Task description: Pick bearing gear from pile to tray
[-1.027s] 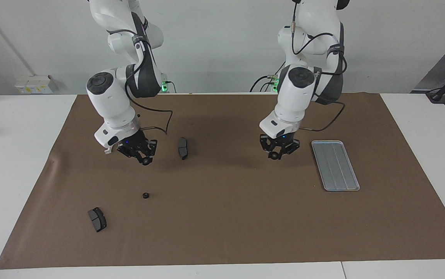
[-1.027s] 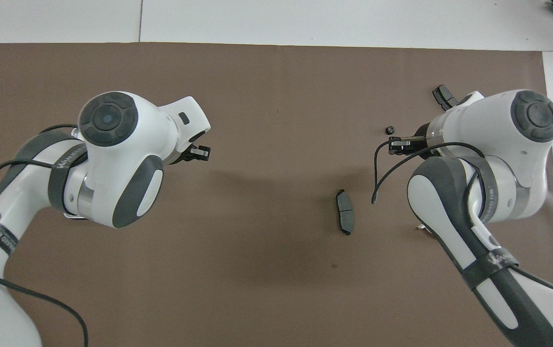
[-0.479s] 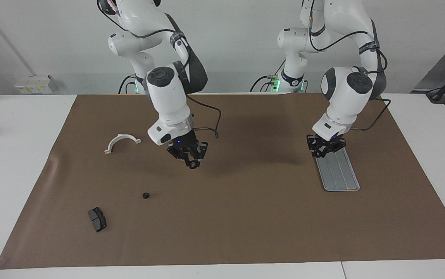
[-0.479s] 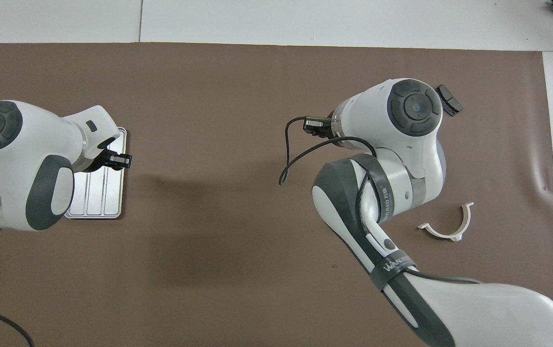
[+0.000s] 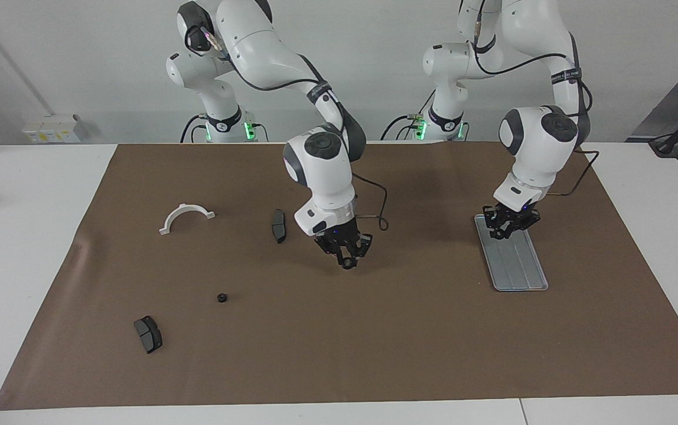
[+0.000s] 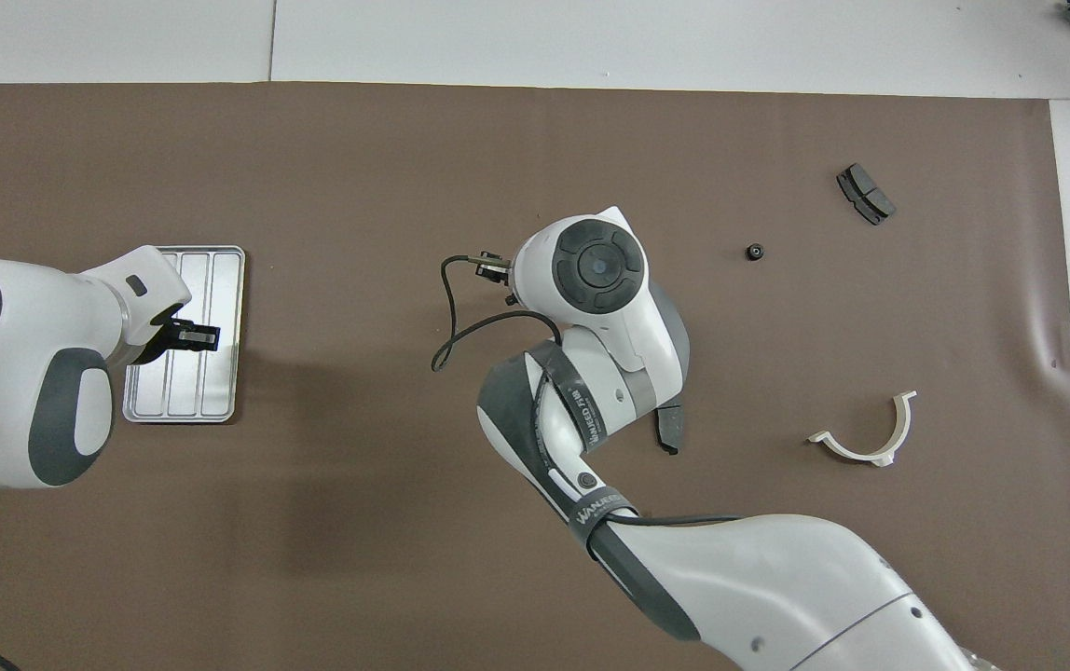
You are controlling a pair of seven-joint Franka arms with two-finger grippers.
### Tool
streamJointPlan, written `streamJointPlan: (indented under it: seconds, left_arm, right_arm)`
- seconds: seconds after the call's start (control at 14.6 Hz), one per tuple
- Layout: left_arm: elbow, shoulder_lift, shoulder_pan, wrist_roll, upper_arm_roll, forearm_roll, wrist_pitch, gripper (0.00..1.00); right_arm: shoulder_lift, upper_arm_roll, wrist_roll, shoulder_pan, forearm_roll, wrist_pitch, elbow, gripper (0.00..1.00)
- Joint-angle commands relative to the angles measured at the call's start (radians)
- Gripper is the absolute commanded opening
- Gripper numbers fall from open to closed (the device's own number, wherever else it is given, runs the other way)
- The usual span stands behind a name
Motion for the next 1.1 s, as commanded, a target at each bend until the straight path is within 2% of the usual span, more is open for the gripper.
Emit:
streamJointPlan:
  seconds: [0.0,0.14,0.21,0.27,0.34,0.55,0.68,0.89,1.03]
  left_arm:
    - [-0.068,-0.043,0.043,0.042,-0.010,-0.004,0.059,0.00]
    - [-0.123,-0.049,0.074,0.065,-0.010,-0.004,0.141,0.00]
    - [-0.139,-0.049,0.081,0.079,-0.010,-0.004,0.163,0.00]
    - [-0.139,-0.043,0.107,0.091,-0.010,-0.004,0.169,0.00]
    - [-0.139,-0.038,0.118,0.114,-0.010,-0.004,0.174,0.00]
    - [-0.139,-0.035,0.149,0.148,-0.010,-0.004,0.174,0.00]
    - [-0.145,-0.032,0.144,0.142,-0.012,-0.004,0.172,0.00]
    - [-0.156,-0.008,0.152,0.146,-0.012,-0.004,0.182,0.00]
    - [-0.154,-0.003,0.150,0.148,-0.012,-0.004,0.188,0.00]
  right_arm:
    - [0.083,-0.003,0.089,0.035,-0.028,0.077,0.076,0.00]
    - [0.083,-0.003,0.103,0.036,-0.033,0.108,0.067,0.12]
    - [0.083,-0.003,0.103,0.034,-0.031,0.111,0.062,0.25]
    - [0.082,-0.003,0.103,0.033,-0.031,0.123,0.054,0.70]
    - [0.080,-0.003,0.104,0.032,-0.032,0.125,0.047,1.00]
    - [0.076,-0.015,0.103,0.023,-0.061,0.105,0.047,1.00]
    - [0.030,-0.021,0.078,-0.019,-0.080,0.055,0.031,1.00]
    - [-0.093,-0.018,-0.148,-0.143,-0.075,-0.034,-0.048,1.00]
    - [-0.122,-0.017,-0.361,-0.225,-0.063,-0.091,-0.065,1.00]
